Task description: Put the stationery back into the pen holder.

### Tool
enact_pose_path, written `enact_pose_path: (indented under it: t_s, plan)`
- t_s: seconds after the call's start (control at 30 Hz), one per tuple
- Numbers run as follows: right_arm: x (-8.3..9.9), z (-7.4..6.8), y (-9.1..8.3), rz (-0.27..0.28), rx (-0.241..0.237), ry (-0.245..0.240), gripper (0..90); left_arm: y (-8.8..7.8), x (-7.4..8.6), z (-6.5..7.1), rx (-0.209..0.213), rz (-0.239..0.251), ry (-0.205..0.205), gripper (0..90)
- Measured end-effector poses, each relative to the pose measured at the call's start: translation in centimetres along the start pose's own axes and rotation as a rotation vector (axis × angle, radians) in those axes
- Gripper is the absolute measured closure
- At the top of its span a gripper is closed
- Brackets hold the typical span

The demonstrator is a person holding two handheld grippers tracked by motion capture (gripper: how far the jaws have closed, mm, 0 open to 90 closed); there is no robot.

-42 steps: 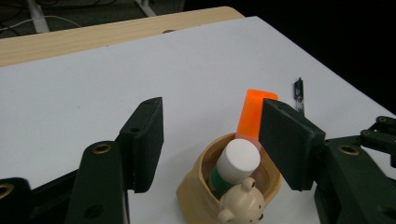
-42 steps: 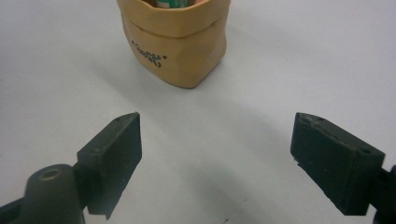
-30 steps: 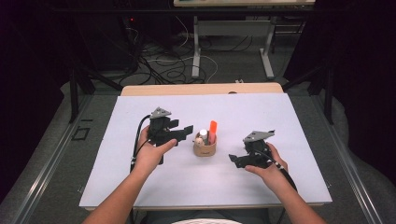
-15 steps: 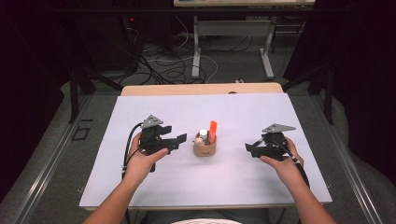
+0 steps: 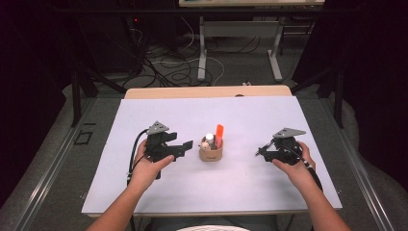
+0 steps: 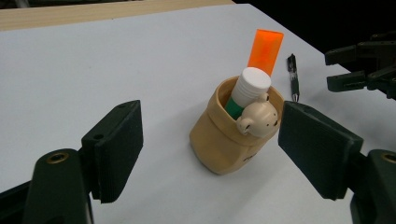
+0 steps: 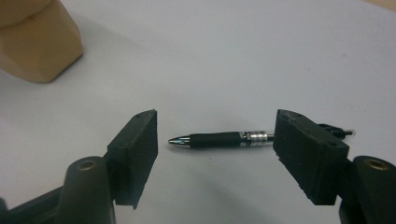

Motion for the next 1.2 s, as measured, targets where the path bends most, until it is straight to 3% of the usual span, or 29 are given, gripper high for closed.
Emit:
enact_pose_path:
  t_s: [0.13, 0.2, 0.27, 0.37, 0.57, 0.63, 0.8, 0.93, 0.97, 1.2]
  plan:
    - [-0.4, -0.2, 0.1, -0.063, 0.037, -0.097, 32.4, -0.4, -0.1, -0.3, -0.009, 0.015, 0.001, 21.2]
    - [-0.9, -0.3, 0.1, -0.101, 0.019, -0.114, 32.6, -0.7, 0.1, -0.5, -0.014, 0.018, 0.005, 21.2]
    - [-1.5, -0.2, 0.0, -0.122, 0.023, -0.16, 29.0, -0.9, 0.3, -0.8, -0.019, 0.018, 0.006, 21.2]
    - [-2.6, -0.1, -0.3, -0.165, 0.04, -0.252, 16.5, -1.1, 0.8, -1.2, -0.024, 0.016, -0.004, 21.2]
    - [-4.5, -0.5, -1.0, -0.219, 0.066, -0.431, 15.2, -1.5, 1.4, -2.1, -0.033, 0.01, -0.015, 21.2]
    - [-4.9, -0.9, -1.1, -0.241, 0.076, -0.513, 16.1, -1.6, 1.5, -2.2, -0.039, 0.008, -0.015, 21.2]
    - [-5.6, -1.5, -1.1, -0.279, 0.118, -0.724, 29.5, -1.6, 1.5, -2.2, -0.03, 0.018, -0.022, 21.2]
    - [-5.7, -1.4, -0.8, -0.297, 0.145, -0.834, 34.9, -1.6, 1.4, -2.3, -0.038, 0.022, -0.019, 21.2]
    - [-5.7, -1.4, -0.6, -0.281, 0.149, -0.868, 35.8, -1.6, 1.5, -2.4, -0.039, 0.022, -0.02, 21.2]
    - [-5.3, -1.6, -0.3, -0.273, 0.157, -1.054, 33.8, -1.5, 1.6, -2.6, -0.045, 0.015, -0.027, 21.2]
Point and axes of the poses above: each handheld gripper's, and its own axes: y roughly forward along the jaws, x roughly out of its underside, z roughly to its right, the point moved 3 cm from there along y, roughly forward along the jaws, and after that the axes turned 12 degrees about -z, right-handed, at the moved point
